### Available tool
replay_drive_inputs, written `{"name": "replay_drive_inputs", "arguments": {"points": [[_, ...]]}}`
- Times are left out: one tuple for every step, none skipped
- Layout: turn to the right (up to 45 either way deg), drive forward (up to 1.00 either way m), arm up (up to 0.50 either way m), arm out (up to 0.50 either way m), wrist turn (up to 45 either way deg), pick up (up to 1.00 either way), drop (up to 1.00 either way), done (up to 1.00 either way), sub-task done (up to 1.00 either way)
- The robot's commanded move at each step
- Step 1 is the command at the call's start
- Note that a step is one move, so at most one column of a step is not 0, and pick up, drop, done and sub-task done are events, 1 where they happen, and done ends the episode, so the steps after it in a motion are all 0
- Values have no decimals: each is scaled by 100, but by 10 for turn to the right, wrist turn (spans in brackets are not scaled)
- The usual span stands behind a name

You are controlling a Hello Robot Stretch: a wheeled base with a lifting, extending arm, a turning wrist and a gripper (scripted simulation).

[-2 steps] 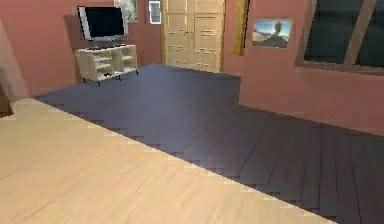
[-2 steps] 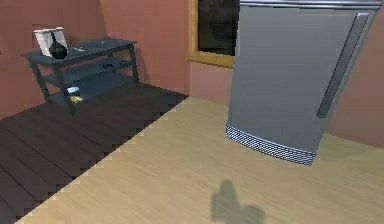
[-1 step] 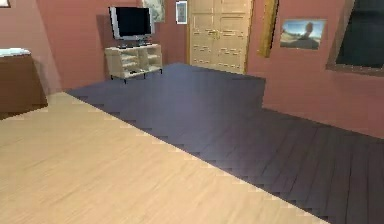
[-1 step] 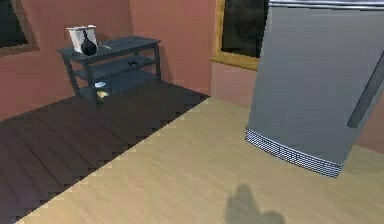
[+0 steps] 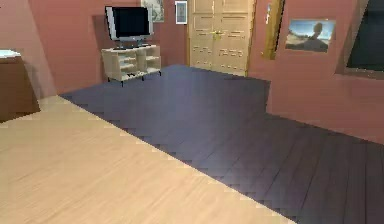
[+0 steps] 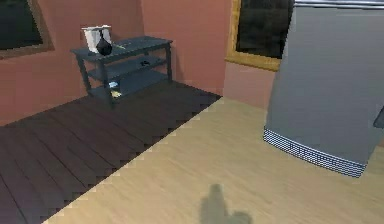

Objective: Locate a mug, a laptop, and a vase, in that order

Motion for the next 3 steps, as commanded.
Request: {"name": "replay_drive_inputs", "arguments": {"points": [[-450,0,0,0,0,0,0,0,0],[-60,0,0,0,0,0,0,0,0],[0,100,0,0,0,0,0,0,0]]}}
